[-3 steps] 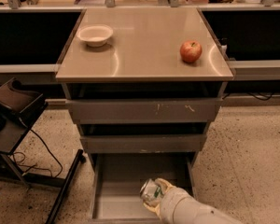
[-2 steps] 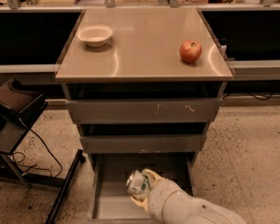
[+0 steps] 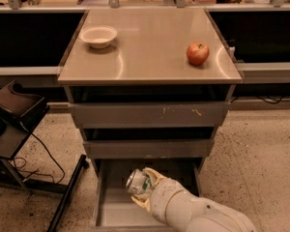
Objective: Pick 7up can from bottom drawer and place on counter
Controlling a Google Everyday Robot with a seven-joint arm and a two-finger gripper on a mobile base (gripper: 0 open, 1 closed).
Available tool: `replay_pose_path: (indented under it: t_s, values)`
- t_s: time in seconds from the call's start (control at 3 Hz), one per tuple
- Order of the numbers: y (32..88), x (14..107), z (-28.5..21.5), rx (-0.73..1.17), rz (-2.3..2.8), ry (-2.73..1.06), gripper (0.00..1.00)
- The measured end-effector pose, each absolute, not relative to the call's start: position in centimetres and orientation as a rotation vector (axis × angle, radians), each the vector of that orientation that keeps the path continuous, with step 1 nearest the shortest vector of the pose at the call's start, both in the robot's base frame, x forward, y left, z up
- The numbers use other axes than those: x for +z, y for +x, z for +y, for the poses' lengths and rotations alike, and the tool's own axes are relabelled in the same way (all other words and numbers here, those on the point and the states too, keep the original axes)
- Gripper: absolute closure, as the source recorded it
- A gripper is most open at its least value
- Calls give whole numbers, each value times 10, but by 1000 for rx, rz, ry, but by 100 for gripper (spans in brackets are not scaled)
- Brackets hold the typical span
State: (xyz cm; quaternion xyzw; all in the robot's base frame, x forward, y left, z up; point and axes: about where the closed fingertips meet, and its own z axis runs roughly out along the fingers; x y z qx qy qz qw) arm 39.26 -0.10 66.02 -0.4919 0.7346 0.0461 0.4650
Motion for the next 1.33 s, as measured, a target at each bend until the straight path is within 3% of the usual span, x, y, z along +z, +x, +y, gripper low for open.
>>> replay_pose_path:
  t_s: [0.67,1.33]
  values:
    - [491,748,-15,17,1631,-1192,100]
    - [534,905,-11,-175,1450,-1170,100]
